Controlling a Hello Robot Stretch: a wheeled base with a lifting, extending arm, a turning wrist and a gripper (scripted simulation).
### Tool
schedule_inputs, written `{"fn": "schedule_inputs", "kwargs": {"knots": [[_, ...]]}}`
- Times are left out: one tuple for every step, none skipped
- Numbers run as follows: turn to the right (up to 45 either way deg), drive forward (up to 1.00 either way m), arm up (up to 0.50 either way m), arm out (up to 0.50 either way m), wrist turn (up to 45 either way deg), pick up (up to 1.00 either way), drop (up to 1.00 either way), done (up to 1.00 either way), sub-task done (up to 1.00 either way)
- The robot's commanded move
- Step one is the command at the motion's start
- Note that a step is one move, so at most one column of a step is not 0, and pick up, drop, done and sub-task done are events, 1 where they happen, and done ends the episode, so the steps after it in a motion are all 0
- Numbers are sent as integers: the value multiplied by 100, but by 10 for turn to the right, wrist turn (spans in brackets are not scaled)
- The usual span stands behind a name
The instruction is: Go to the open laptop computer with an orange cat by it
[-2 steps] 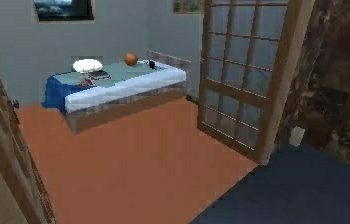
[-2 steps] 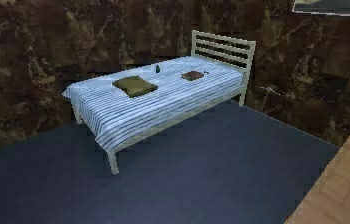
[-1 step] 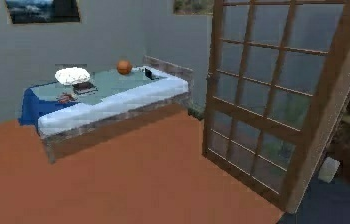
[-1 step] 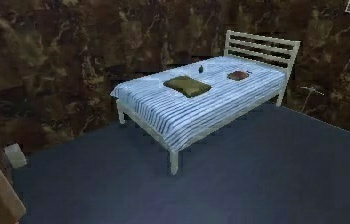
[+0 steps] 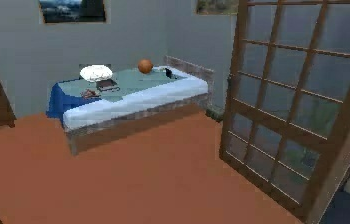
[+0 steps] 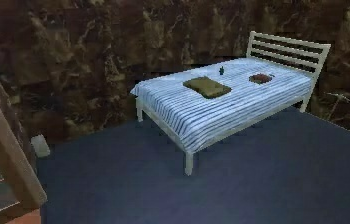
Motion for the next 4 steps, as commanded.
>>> {"fn": "schedule_inputs", "kwargs": {"knots": [[0,100,0,0,0,0,0,0,0],[-30,0,0,0,0,0,0,0,0],[0,60,0,0,0,0,0,0,0],[90,0,0,0,0,0,0,0,0]]}}
